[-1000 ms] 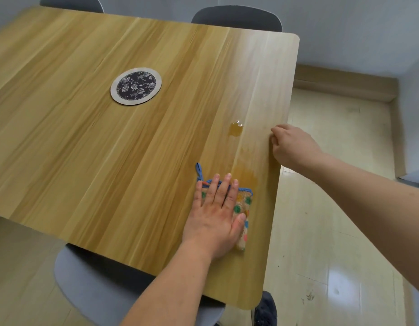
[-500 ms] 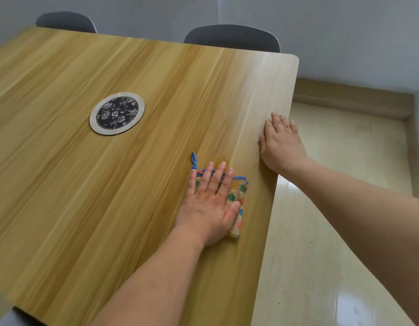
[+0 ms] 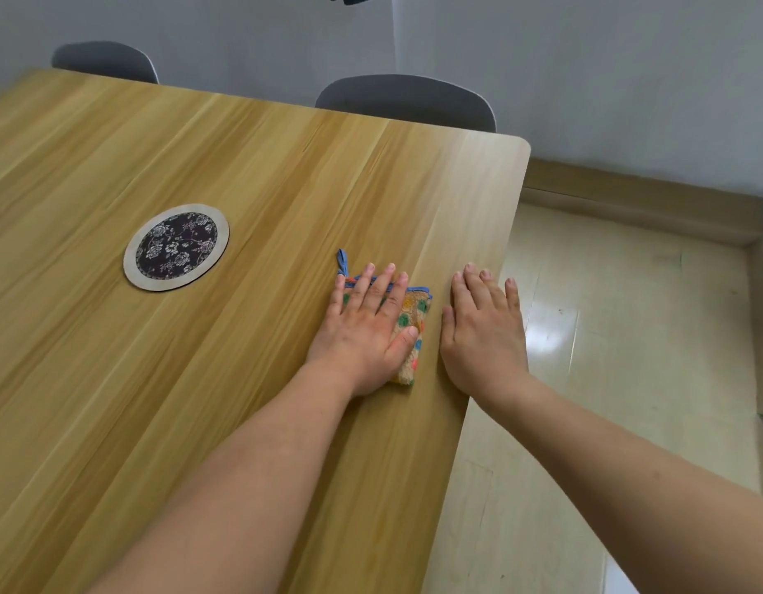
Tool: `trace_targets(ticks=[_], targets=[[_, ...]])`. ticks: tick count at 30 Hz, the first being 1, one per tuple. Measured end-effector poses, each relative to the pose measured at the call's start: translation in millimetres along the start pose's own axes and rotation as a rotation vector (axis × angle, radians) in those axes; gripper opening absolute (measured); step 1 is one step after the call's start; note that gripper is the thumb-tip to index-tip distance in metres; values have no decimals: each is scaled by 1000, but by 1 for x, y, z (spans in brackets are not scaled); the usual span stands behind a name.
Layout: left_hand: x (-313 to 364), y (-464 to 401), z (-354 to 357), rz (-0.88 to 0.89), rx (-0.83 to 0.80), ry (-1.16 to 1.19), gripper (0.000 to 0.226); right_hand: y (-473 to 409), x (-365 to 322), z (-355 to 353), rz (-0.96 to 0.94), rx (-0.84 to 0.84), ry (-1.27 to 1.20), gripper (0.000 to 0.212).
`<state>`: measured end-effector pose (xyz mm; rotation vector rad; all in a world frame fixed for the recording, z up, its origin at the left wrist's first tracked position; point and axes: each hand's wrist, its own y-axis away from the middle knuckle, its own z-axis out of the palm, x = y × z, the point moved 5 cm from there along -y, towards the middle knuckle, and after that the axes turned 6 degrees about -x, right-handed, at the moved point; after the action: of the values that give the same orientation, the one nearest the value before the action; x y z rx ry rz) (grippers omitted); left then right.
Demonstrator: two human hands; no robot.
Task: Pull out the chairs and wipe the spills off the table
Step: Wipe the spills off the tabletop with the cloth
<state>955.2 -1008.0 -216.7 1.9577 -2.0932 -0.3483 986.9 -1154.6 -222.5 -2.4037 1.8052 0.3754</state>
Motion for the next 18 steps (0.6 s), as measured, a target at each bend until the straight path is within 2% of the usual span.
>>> trace_targets(ticks=[4, 8, 12, 18], targets=[[-1, -19, -6, 3, -11, -13, 70, -2, 5, -3, -47, 49, 3, 50], [0, -33, -12, 23, -25, -10, 70, -23, 18, -24, -148, 127, -3, 30], [0, -51, -19, 13, -26, -4, 69, -60, 31, -44, -209, 40, -26, 32], [-1, -106, -40, 17, -1, -5, 70, -149, 66, -56, -58, -99, 49, 48]])
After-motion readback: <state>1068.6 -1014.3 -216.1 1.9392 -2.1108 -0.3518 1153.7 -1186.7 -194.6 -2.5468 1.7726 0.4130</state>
